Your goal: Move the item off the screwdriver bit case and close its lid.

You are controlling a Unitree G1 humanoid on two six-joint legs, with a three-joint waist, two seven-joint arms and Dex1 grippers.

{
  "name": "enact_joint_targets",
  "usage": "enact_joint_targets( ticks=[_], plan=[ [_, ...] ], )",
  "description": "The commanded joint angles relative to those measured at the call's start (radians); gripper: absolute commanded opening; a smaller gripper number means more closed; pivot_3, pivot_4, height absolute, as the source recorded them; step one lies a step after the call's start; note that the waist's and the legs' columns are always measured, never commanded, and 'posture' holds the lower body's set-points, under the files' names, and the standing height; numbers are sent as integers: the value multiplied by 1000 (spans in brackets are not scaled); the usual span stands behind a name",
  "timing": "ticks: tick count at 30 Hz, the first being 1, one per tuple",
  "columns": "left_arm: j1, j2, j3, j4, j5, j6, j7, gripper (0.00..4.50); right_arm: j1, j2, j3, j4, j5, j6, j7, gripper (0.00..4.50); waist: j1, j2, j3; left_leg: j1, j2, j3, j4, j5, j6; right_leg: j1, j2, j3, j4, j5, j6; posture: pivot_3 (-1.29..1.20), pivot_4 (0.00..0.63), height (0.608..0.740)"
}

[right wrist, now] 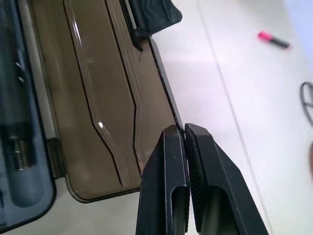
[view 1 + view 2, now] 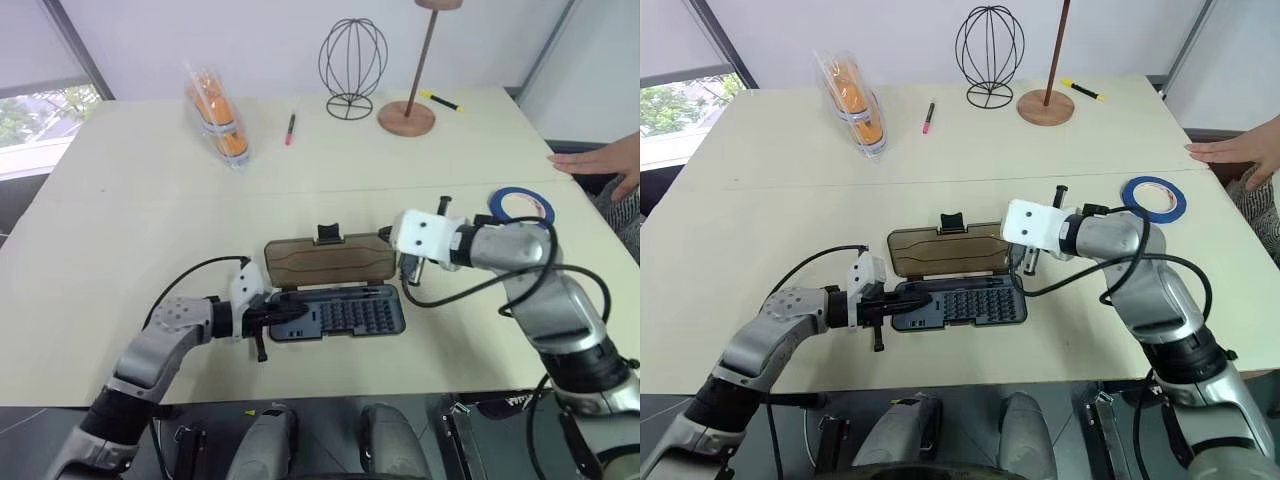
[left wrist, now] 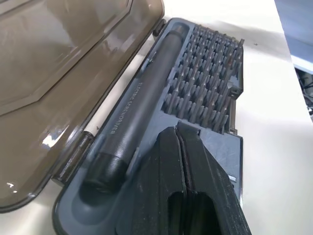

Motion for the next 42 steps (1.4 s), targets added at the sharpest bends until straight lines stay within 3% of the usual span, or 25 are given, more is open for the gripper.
enact_joint_targets(
  ticks=[1,14,22,28,36,42],
  plan=[
    [0,10,0,53,29,23,5,0,29,-2,-15,-98,29,-45,-16,52,-3,0,0,0,0,0,0,0,0,0,0,0,0,0,0,0,150,740],
    [-147,28,109,-182,-180,255,-2,0,37,-7,27,-57,10,-106,-46,52,-2,-4,3,-3,0,-1,1,0,0,-3,0,0,0,0,0,0,150,740],
    [-385,6,319,-139,-366,400,123,0,35,-12,46,-18,-5,-172,-59,52,-2,-9,6,-3,0,-2,2,0,0,-2,0,-1,-1,0,0,0,150,740],
    [-452,35,360,92,-249,309,175,0,31,-9,50,-6,-11,-194,-62,52,-7,-9,6,-3,-1,-1,1,1,-1,-2,0,-1,-1,0,0,0,150,740],
    [-304,37,160,340,7,18,34,0,20,-5,46,-4,-9,-196,-63,52,-1,-10,7,-3,-1,-1,1,1,-1,-2,0,-1,-1,0,0,0,150,740],
    [-267,-18,88,411,65,-64,-41,0,19,-11,42,0,-10,-200,-65,52,-1,-11,8,-4,-1,-1,2,0,0,-2,0,-1,-1,0,0,0,150,740]
  ],
)
